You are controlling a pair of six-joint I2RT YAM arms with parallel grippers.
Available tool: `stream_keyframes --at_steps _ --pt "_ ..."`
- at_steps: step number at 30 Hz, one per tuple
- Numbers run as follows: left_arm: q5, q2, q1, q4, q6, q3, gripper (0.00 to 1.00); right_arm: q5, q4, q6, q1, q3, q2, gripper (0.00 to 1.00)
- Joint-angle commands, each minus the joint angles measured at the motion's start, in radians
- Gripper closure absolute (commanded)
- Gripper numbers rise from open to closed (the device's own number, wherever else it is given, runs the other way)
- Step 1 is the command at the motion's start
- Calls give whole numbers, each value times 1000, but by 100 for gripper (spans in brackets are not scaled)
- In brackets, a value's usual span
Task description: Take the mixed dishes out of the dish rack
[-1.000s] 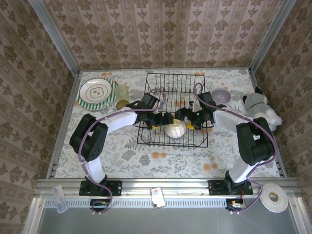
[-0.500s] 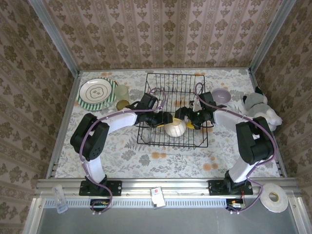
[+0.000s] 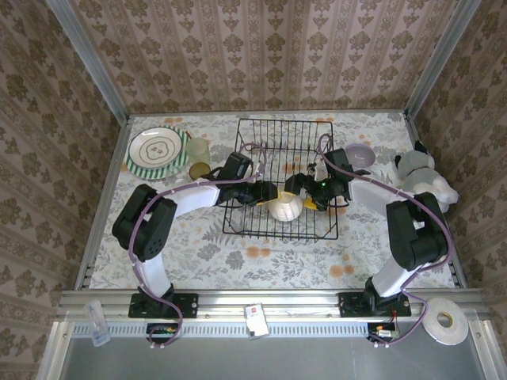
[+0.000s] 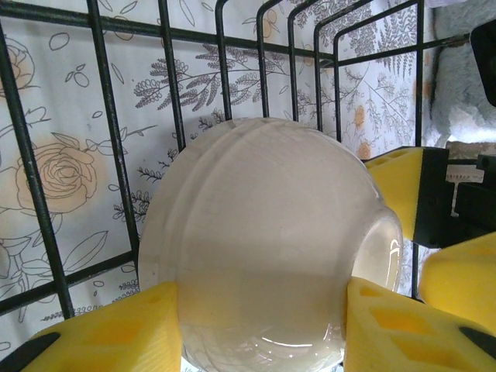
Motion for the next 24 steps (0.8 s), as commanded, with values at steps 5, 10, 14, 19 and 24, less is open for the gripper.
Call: stream_keyframes --at_steps 5,10,14,19,24 --pt "-123 98 24 -204 10 -107 60 -26 -77 7 -2 -17 -74 0" --pt "-106 101 33 -166 -4 -132 61 -78 -17 50 -10 -42 -84 0" --pt "-92 94 46 -140 -13 -160 62 -70 -34 38 -12 -49 -88 0" --pt "-71 98 60 -94 -27 -193 63 -70 -25 30 -18 -67 -68 0" --pt "-60 105 63 -69 -34 -207 63 -113 39 46 -18 -86 -46 0"
